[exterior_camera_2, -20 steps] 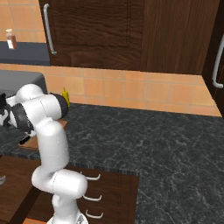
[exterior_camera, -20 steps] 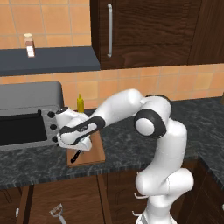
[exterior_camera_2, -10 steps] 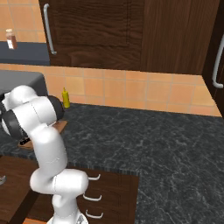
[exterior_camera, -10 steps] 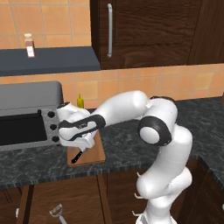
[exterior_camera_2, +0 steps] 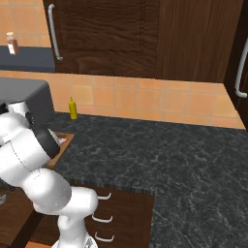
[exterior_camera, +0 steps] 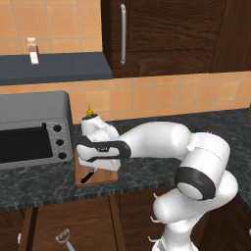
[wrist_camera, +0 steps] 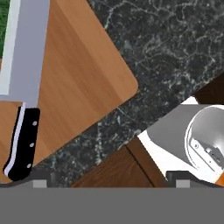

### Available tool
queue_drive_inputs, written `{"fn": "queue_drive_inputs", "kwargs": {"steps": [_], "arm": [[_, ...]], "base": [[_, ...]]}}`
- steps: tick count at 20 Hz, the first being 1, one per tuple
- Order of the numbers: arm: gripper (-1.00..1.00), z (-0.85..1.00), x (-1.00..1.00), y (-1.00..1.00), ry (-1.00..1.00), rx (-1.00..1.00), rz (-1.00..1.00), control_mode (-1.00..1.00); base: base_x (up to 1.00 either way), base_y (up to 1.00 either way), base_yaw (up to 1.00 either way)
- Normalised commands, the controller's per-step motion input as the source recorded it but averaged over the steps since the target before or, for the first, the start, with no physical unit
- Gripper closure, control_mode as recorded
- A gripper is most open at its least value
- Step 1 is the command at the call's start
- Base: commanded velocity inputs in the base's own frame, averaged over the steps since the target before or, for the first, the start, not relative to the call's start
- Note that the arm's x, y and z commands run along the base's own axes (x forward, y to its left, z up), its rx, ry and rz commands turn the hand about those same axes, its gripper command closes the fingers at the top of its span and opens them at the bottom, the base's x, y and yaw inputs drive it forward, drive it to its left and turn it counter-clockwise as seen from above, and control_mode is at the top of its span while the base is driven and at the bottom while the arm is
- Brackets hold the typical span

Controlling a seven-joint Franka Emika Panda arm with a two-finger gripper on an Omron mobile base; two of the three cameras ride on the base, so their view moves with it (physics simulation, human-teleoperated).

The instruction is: Place the appropriate cutting tool for cutting the broccoli skin on the cutting board.

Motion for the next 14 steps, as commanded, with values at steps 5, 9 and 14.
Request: {"fn": "queue_drive_inputs", "kwargs": {"steps": [5,9,14], "arm": [[-1.00,0.01,-0.27,-0.60,-0.09,0.11,0.00,-1.00],[-1.00,0.00,-0.22,-0.61,-0.06,0.12,0.00,-1.00],[-1.00,0.01,-0.21,-0.48,-0.05,0.10,0.00,-1.00]], "base": [[0.00,0.00,0.00],[0.00,0.00,0.00],[0.00,0.00,0.00]]}}
